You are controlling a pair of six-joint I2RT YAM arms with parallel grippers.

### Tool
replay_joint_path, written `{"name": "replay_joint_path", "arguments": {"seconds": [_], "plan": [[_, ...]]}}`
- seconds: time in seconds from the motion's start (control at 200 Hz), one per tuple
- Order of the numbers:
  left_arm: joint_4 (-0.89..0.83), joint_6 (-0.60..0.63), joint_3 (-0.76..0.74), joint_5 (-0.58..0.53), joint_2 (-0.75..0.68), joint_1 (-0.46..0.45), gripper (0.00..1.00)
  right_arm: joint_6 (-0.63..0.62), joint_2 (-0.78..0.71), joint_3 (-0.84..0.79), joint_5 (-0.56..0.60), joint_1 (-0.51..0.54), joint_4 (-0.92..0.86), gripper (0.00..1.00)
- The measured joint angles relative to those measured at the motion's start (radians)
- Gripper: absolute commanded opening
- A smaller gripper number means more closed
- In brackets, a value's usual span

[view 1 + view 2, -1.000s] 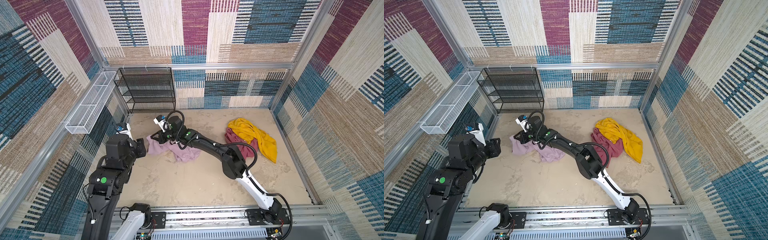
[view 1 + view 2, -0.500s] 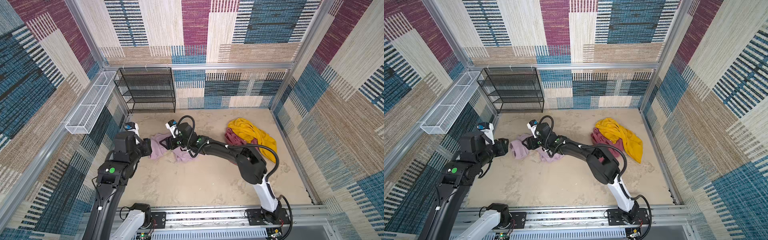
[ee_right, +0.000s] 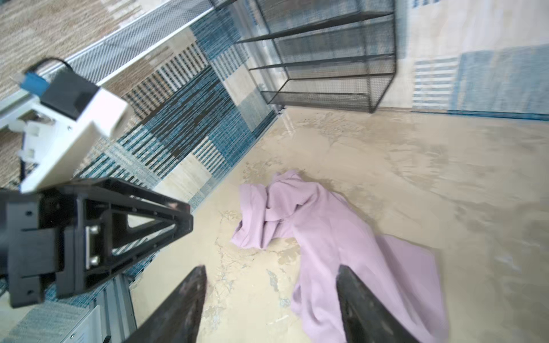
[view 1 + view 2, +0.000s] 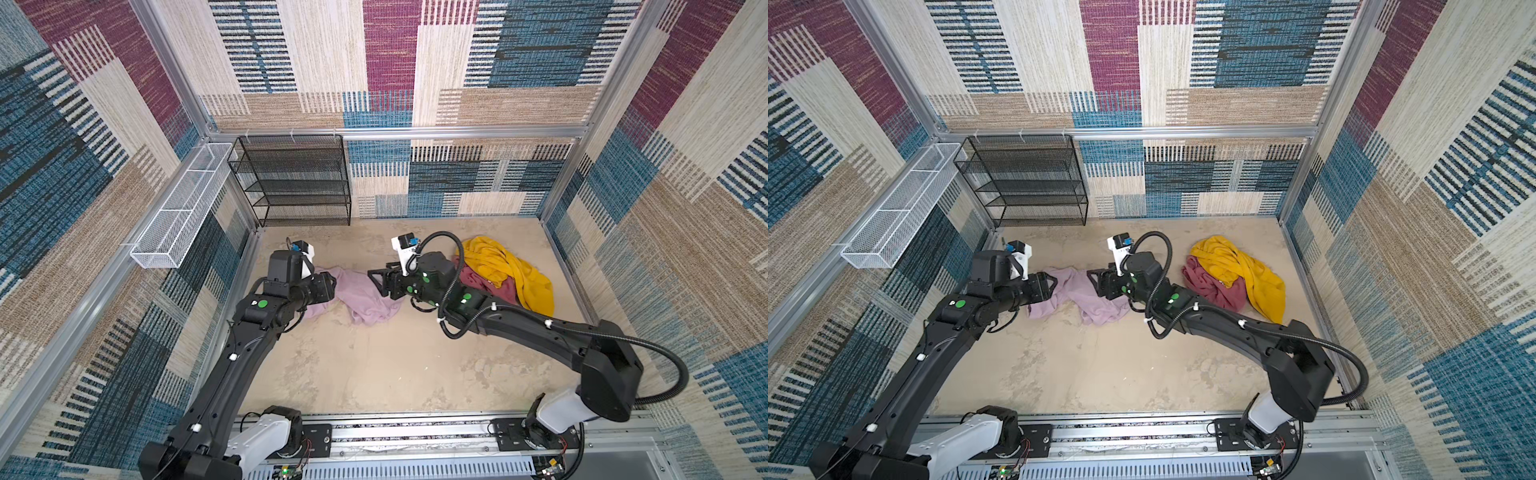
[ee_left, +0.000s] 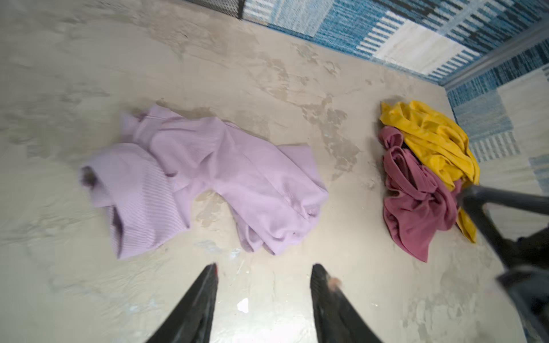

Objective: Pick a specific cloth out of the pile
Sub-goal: 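Release the shirt and retract the right gripper while the left gripper approaches it, then lower the left gripper onto the lavender shirt edge and pinch it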

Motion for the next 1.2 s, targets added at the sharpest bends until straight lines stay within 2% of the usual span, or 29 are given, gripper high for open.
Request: {"name": "replay_joint_path", "arguments": {"seconds": [0.135,0.29,0.451,0.801,1.202], "plan": [[0.045,0.0,0.051,-0.002,0.159,-0.111,0.55,0.045,-0.154,-0.126,0.016,-0.09,-0.044,0.74],[0.099,0.001,0.141,-0.008,0.333,-0.213,0.56,0.049,-0.323,-0.2,0.023,-0.173,-0.079,0.78],[0.124,0.007,0.254,-0.043,0.508,-0.277,0.56,0.048,-0.402,-0.22,0.035,-0.23,-0.122,0.77],[0.068,0.039,0.497,-0.125,0.825,-0.318,0.54,0.049,-0.521,-0.341,0.048,-0.308,-0.168,0.8],[0.019,0.061,0.622,-0.189,0.988,-0.323,0.51,0.053,-0.535,-0.426,-0.028,-0.366,-0.164,0.8]]}}
